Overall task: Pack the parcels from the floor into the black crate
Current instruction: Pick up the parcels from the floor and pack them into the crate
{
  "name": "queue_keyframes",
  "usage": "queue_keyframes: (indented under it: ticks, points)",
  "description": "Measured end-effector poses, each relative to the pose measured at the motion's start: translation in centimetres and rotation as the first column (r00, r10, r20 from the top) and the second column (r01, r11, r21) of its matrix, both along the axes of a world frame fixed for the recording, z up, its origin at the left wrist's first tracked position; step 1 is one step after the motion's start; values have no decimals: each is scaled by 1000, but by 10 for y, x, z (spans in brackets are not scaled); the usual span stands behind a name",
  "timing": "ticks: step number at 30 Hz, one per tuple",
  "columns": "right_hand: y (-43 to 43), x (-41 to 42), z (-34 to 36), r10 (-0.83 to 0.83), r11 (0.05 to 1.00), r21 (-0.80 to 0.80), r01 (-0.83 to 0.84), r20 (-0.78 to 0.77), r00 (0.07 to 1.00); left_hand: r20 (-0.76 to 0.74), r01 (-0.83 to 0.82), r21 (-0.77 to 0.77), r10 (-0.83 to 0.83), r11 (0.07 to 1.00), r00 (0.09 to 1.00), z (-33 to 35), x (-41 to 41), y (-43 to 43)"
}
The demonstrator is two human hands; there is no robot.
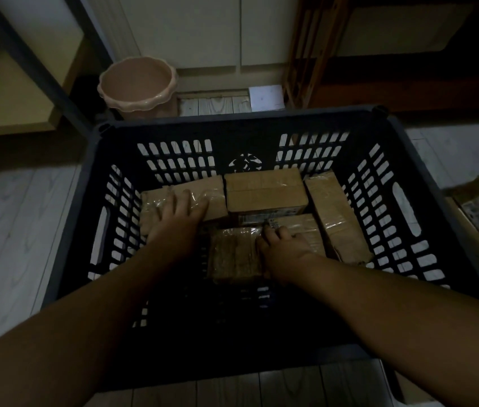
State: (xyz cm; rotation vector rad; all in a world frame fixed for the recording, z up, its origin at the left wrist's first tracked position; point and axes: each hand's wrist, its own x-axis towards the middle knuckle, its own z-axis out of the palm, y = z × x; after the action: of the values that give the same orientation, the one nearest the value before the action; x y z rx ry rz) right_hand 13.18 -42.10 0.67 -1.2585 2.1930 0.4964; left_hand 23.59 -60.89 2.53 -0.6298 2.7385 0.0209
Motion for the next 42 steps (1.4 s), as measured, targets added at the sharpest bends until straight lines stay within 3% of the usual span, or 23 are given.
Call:
queue_keyframes:
  ticks: [4, 8, 11, 17, 22, 25, 30, 39, 42]
  points:
    - [-3, -9, 15, -12, 986, -168, 8, -18, 1000, 68, -80, 18, 78, 997, 995, -18, 9, -16]
    - [-4, -31, 32, -130, 936, -337, 101, -64, 990, 77, -34, 12, 33, 999, 996, -23, 8, -29]
    - [3, -40, 26, -233, 933, -290, 214, -35, 972, 70, 6, 13, -7, 1000, 998, -24, 8, -34]
    - [0, -40, 17, -255, 938, -252, 237, -41, 966, 68, 21, -5, -21, 1000, 997, -31, 10, -35]
    - [8, -37, 47, -302, 933, -177, 314, 92, 949, 191, -55, 74, 40, 996, 981, 1, 7, -31]
    - [23, -33, 96, -356, 913, -158, 375, 138, 924, 224, -174, 188, 130, 967, 966, 55, 7, -21]
    - [59, -15, 217, -409, 900, -93, 426, 159, 898, 231, -221, 307, 153, 926, 961, 192, 26, 23]
    - [128, 21, 500, -441, 866, -128, 484, 262, 859, 228, -263, 310, 197, 913, 953, 486, 93, 98]
    - [151, 27, 573, -419, 857, -198, 475, 269, 867, 150, -288, 338, 251, 896, 956, 557, 106, 125]
